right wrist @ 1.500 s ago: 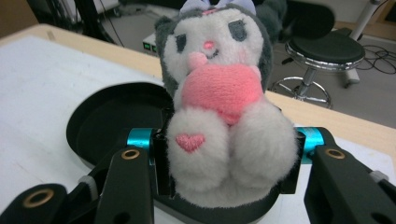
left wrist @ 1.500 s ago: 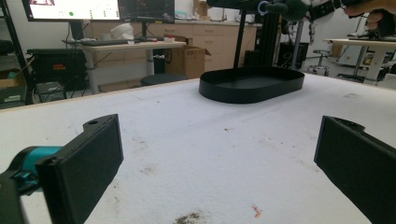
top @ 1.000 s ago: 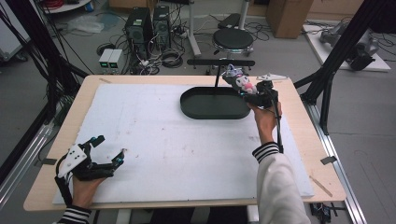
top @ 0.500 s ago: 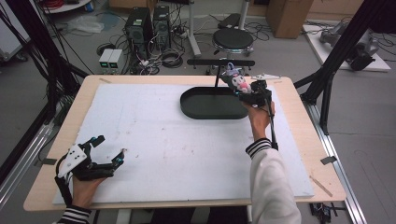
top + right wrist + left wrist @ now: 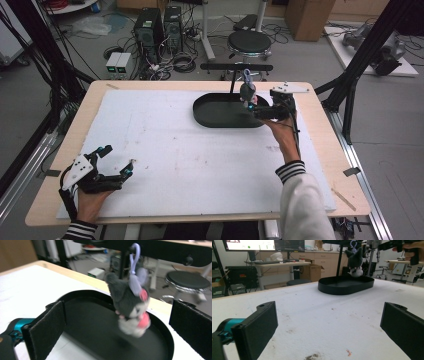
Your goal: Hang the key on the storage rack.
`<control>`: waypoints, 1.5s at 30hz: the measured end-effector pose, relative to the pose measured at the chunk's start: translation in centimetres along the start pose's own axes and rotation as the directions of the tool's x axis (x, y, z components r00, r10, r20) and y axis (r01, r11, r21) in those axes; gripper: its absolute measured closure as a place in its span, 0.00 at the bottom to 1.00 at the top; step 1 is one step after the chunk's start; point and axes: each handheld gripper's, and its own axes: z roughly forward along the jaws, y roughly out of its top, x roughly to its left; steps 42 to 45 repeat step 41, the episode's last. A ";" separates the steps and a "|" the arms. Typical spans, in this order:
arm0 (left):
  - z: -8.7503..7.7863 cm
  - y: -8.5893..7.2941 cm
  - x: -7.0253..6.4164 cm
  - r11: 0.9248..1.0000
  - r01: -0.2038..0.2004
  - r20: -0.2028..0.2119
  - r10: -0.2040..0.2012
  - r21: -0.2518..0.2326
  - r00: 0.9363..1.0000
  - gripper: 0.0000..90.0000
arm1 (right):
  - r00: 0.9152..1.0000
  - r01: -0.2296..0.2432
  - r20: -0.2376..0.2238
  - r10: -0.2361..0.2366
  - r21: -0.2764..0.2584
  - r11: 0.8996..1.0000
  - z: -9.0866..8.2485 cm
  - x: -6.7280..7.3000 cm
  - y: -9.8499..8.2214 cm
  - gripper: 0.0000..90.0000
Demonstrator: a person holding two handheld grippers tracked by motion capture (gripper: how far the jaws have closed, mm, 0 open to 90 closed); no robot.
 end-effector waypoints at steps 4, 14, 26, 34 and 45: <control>0.0 0.0 -0.1 1.000 -0.019 0.004 0.019 0.004 1.000 0.02 | 0.997 0.018 -0.071 -0.021 -0.051 0.999 -3.1 0.6 -2.1 0.00; 0.0 0.0 -0.1 1.000 -0.011 -0.005 0.011 0.006 1.000 0.02 | 0.990 0.026 -0.131 -0.051 -0.182 0.983 -8.9 1.3 -7.7 0.00; 0.0 0.0 -0.1 1.000 -0.012 -0.007 0.012 0.005 1.000 0.02 | 0.992 -0.018 -0.124 -0.016 -0.268 0.963 -10.7 1.5 -13.0 0.00; 0.0 0.0 -0.2 1.000 -0.014 -0.008 0.014 0.004 1.000 0.02 | 0.991 -0.033 -0.132 -0.006 -0.292 0.956 -10.6 1.7 -15.5 0.00; 0.0 0.0 -0.2 1.000 -0.017 -0.009 0.017 -0.002 1.000 0.02 | 0.992 -0.026 -0.127 -0.013 -0.300 0.953 -10.6 1.8 -15.6 0.00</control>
